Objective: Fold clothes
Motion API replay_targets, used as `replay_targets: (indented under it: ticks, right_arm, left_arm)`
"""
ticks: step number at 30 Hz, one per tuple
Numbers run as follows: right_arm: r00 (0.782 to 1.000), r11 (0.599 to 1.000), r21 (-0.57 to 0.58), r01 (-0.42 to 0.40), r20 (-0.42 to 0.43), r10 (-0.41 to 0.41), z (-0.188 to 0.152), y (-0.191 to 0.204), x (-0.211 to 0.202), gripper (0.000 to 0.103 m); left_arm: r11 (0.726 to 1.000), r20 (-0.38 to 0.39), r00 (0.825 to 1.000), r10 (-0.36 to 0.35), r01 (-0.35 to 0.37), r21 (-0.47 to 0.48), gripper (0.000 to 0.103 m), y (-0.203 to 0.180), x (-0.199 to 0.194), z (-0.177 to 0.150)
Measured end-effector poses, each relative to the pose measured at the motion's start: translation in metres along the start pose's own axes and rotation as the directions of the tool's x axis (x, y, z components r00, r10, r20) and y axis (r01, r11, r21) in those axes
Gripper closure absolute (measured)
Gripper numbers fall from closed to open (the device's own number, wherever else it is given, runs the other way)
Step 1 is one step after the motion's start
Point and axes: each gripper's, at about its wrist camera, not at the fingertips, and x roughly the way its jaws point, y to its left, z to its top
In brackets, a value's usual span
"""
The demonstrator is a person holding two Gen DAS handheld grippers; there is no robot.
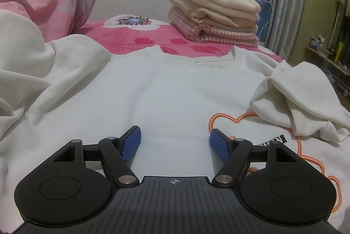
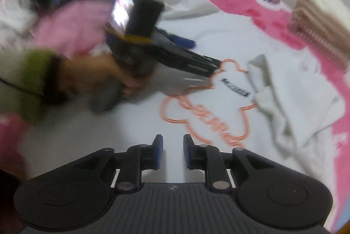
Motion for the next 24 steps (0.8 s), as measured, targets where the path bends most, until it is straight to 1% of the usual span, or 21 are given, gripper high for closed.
replay_targets:
  ticks: [1,2,3,4,5,6,7,8,9,10,11,13,14,15,18,19,20,21,22,23,24]
  right_arm:
    - [1.000,0.999,0.034,-0.024,0.016,0.023,0.003,-0.004,-0.008,0.060]
    - [0.999,0.998,0.063,-0.009,0.037,0.007,0.004,-0.010,-0.015,0.045]
    - [0.998,0.995,0.096,0.024,0.057,-0.030,0.006,-0.017,-0.019,0.037]
    - [0.994,0.988,0.136,0.068,0.074,-0.079,0.007,-0.027,-0.024,0.027]
    - [0.987,0.974,0.191,0.122,0.084,-0.140,0.008,-0.040,-0.026,0.025]
    - [0.978,0.951,0.263,0.161,0.088,-0.190,0.008,-0.055,-0.028,0.025]
    - [0.969,0.920,0.346,0.185,0.089,-0.229,0.007,-0.072,-0.029,0.025]
    - [0.962,0.896,0.396,0.202,0.089,-0.256,0.006,-0.083,-0.029,0.025]
    - [0.953,0.878,0.421,0.228,0.087,-0.289,0.008,-0.093,-0.027,0.025]
    - [0.943,0.870,0.419,0.259,0.085,-0.322,0.010,-0.098,-0.023,0.025]
    - [0.932,0.877,0.376,0.300,0.083,-0.354,0.013,-0.096,-0.018,0.025]
    - [0.906,0.891,0.243,0.383,0.092,-0.414,0.020,-0.084,-0.004,0.025]
    - [0.891,0.889,0.177,0.422,0.098,-0.443,0.022,-0.077,0.004,0.026]
    - [0.878,0.879,0.139,0.456,0.096,-0.470,0.023,-0.074,0.013,0.026]
    - [0.841,0.844,0.074,0.532,0.069,-0.536,0.023,-0.074,0.036,0.037]
    - [0.838,0.839,0.088,0.537,0.058,-0.542,0.023,-0.080,0.039,0.049]
    - [0.841,0.840,0.123,0.529,0.057,-0.538,0.022,-0.087,0.038,0.060]
    - [0.844,0.840,0.157,0.520,0.057,-0.533,0.022,-0.094,0.036,0.067]
    - [0.847,0.838,0.191,0.511,0.057,-0.529,0.021,-0.101,0.034,0.086]
    - [0.842,0.832,0.221,0.509,0.069,-0.534,0.021,-0.105,0.029,0.099]
    - [0.826,0.818,0.246,0.520,0.100,-0.555,0.022,-0.105,0.017,0.099]
  left_arm:
    - [1.000,0.000,1.000,0.000,0.000,0.000,0.032,0.000,0.000,0.000]
    - [1.000,0.001,1.000,-0.001,0.001,-0.001,0.032,0.000,0.000,0.000]
    - [1.000,0.001,1.000,-0.002,0.002,-0.002,0.032,0.000,0.000,0.000]
    - [1.000,0.001,1.000,-0.003,0.003,-0.003,0.032,0.000,0.000,0.000]
    - [1.000,0.001,1.000,-0.003,0.003,-0.003,0.032,0.000,0.000,0.000]
    - [1.000,0.001,1.000,-0.003,0.003,-0.003,0.032,0.000,0.000,0.000]
    - [1.000,0.001,1.000,-0.002,0.002,-0.002,0.032,0.000,0.001,0.000]
    - [1.000,0.001,1.000,-0.002,0.002,-0.002,0.032,0.000,0.001,0.000]
    - [1.000,0.001,1.000,-0.001,0.001,-0.001,0.032,0.000,0.001,0.000]
    - [1.000,0.001,1.000,-0.001,0.001,-0.001,0.032,0.000,0.001,0.000]
    - [1.000,0.002,1.000,0.000,0.000,-0.001,0.032,0.000,0.001,0.000]
    - [1.000,0.002,1.000,0.000,0.000,0.000,0.032,-0.001,0.001,0.000]
    - [1.000,0.002,1.000,0.001,-0.001,0.001,0.032,-0.001,0.001,0.000]
    - [1.000,0.002,1.000,0.003,-0.003,0.002,0.031,-0.001,0.001,0.000]
    - [1.000,0.004,1.000,0.006,-0.006,0.006,0.031,-0.002,0.001,0.000]
    - [1.000,0.005,1.000,0.006,-0.006,0.006,0.031,-0.001,0.001,0.000]
    - [1.000,0.005,1.000,0.005,-0.005,0.006,0.031,-0.001,0.001,0.000]
    - [1.000,0.005,1.000,0.005,-0.005,0.005,0.031,-0.001,0.000,-0.001]
    - [1.000,0.006,1.000,0.004,-0.004,0.004,0.031,-0.001,0.000,-0.001]
    - [1.000,0.006,1.000,0.003,-0.003,0.004,0.031,-0.001,0.000,-0.001]
    - [1.000,0.007,1.000,0.003,-0.003,0.004,0.031,-0.001,0.000,-0.001]
